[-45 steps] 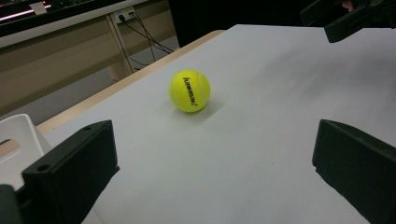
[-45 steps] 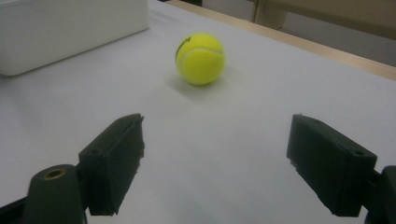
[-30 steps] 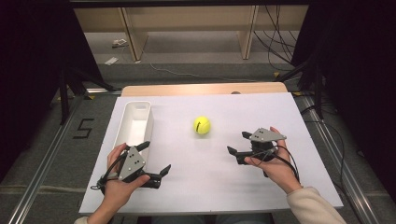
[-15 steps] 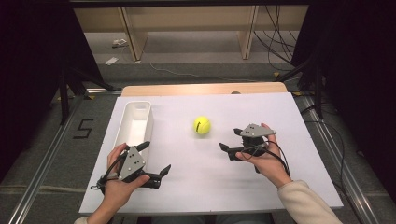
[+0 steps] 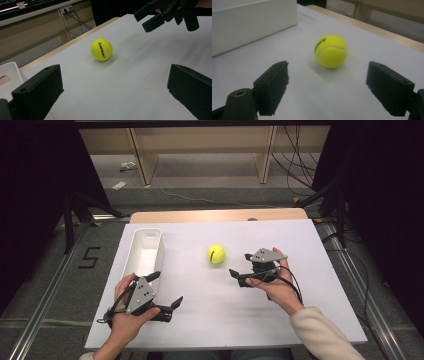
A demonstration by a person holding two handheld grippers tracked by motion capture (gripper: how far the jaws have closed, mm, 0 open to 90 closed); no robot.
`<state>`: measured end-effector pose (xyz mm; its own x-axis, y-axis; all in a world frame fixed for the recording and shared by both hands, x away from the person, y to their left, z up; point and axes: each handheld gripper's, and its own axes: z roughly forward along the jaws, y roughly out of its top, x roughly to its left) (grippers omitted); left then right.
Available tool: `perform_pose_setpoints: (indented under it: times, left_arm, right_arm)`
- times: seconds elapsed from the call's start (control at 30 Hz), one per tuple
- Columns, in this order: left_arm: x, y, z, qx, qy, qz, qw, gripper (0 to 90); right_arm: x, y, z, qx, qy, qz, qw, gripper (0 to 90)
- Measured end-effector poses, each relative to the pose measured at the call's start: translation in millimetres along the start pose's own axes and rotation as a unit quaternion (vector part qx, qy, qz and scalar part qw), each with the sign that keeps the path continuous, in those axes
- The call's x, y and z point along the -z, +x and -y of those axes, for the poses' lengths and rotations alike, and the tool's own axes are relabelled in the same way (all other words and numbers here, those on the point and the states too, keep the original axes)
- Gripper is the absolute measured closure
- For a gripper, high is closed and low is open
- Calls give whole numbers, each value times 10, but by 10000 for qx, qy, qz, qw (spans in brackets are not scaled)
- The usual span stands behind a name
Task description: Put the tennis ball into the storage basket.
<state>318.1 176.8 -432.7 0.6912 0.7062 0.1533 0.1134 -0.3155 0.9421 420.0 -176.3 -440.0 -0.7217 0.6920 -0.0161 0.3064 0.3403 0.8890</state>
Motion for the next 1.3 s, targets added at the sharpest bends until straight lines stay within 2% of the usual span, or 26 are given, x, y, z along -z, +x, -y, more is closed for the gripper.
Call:
perform_pose_setpoints:
  times: [1.3]
  left_arm:
    - [5, 1, -3, -3, -18, 3, 10000, 0]
  right_arm:
    - [-409, -51, -122, -24, 211, 41, 9998, 165]
